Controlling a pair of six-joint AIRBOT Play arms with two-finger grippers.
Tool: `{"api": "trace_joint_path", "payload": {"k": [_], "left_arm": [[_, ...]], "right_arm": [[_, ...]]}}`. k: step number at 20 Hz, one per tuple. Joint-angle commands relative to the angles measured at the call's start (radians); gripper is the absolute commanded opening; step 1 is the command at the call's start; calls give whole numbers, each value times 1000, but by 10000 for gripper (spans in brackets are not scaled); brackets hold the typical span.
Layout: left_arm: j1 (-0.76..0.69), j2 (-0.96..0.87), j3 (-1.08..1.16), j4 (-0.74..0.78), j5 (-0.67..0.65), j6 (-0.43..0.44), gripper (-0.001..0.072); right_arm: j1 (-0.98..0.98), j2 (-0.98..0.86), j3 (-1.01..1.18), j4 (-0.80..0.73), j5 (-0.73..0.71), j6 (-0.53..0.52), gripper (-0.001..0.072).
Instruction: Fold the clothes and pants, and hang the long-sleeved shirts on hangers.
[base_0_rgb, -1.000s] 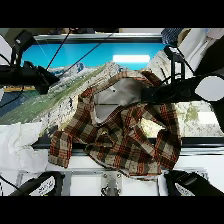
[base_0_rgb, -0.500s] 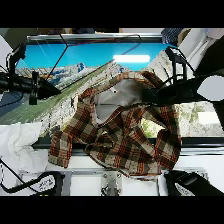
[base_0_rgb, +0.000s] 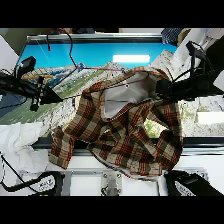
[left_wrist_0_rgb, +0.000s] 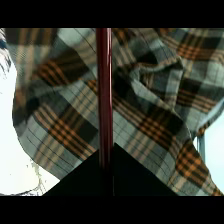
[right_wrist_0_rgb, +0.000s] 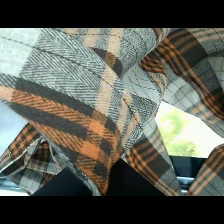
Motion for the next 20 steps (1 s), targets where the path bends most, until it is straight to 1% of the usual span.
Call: {"api": "trace_joint_path", "payload": {"k": [1, 4, 5, 7, 10, 11, 15, 20], "left_arm": [[-64, -5, 0, 56, 0, 50, 18], [-108, -54, 0, 55, 11, 49, 18], [-125, -78, 0, 54, 31, 49, 17], [-156, -117, 0, 48, 106, 49, 17], [-193, -162, 0, -42, 198, 53, 17], [-203, -174, 0, -49, 217, 53, 17], [-245, -222, 0, -46, 233, 53, 18], [-288, -264, 0, -43, 237, 52, 17]], "right_arm": [[-29, 0, 29, 2, 45, -19, 28], [-29, 0, 40, 2, 79, -29, 28], [-29, 0, 45, 2, 104, -50, 28], [-29, 0, 57, 2, 155, -69, 28], [-27, 0, 71, 2, 211, -76, 28], [-27, 0, 74, 3, 226, -81, 28], [-22, 0, 77, 25, 233, -90, 28], [59, -3, 77, 24, 200, -90, 28]]}}
